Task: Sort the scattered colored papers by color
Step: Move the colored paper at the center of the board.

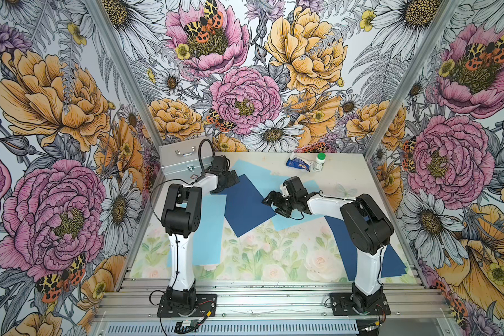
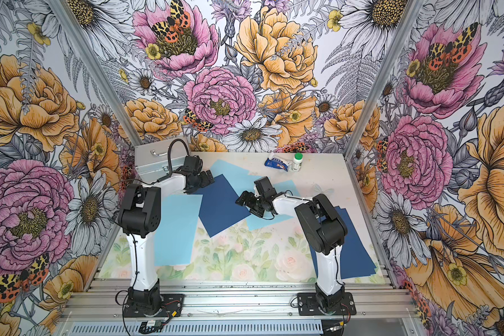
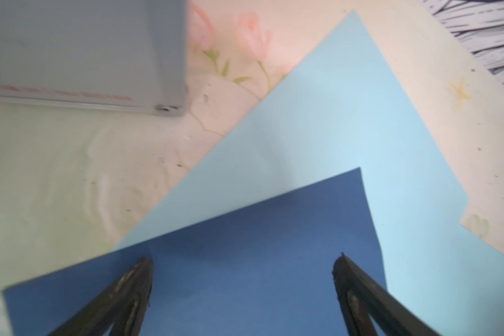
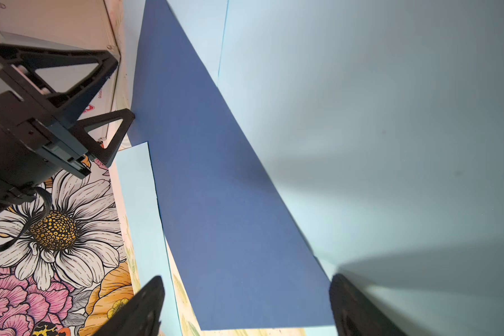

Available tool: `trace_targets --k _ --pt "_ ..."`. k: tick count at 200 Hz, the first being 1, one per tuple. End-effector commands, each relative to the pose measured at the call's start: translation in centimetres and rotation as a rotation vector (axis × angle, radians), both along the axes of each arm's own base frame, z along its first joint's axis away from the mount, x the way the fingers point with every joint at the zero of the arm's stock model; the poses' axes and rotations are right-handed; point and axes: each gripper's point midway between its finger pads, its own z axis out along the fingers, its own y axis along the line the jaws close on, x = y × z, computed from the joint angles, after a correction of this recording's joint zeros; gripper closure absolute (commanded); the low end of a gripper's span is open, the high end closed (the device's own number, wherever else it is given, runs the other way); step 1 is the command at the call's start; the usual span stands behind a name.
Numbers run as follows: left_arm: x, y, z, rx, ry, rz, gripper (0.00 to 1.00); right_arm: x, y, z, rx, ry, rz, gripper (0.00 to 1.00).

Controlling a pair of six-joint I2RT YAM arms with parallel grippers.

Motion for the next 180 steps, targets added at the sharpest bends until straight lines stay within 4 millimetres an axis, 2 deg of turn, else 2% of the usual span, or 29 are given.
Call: trace_targets --k 1,44,66,97,139,159,180 --pt "-5.4 -4.9 -4.9 -0.130 0.203 -0.088 0.02 -4.0 -0.1 -5.1 -0.074 0.167 0.050 0.10" --pt "-7.0 -8.5 -6.2 -0.179 0.235 -0.144 0.01 -3.8 1.1 -5.3 -0.066 0.162 0.083 0.20" --pt "-7.6 -9.5 -6.7 -0.210 0.248 -0.153 0.01 -3.8 2.1 -5.6 -0.064 0.156 0.112 0.27" --pt "-8.1 -10.8 -7.4 -0.278 0.259 -0.157 0.01 -3.1 2.6 -5.9 -0.073 0.132 0.125 0.27" --pt "-8.6 -13.1 -7.9 -0.347 0.261 -0.185 0.01 -3.2 3.3 -7.8 -0.082 0.164 0.140 0.26" --pt "-8.7 -14.4 -7.9 -0.441 0.256 -0.188 0.01 -3.1 3.6 -7.5 -0.086 0.145 0.149 0.25" --pt "-8.9 -15.7 -7.6 -0.484 0.250 -0.208 0.01 -2.8 2.7 -7.3 -0.135 0.129 0.145 0.24"
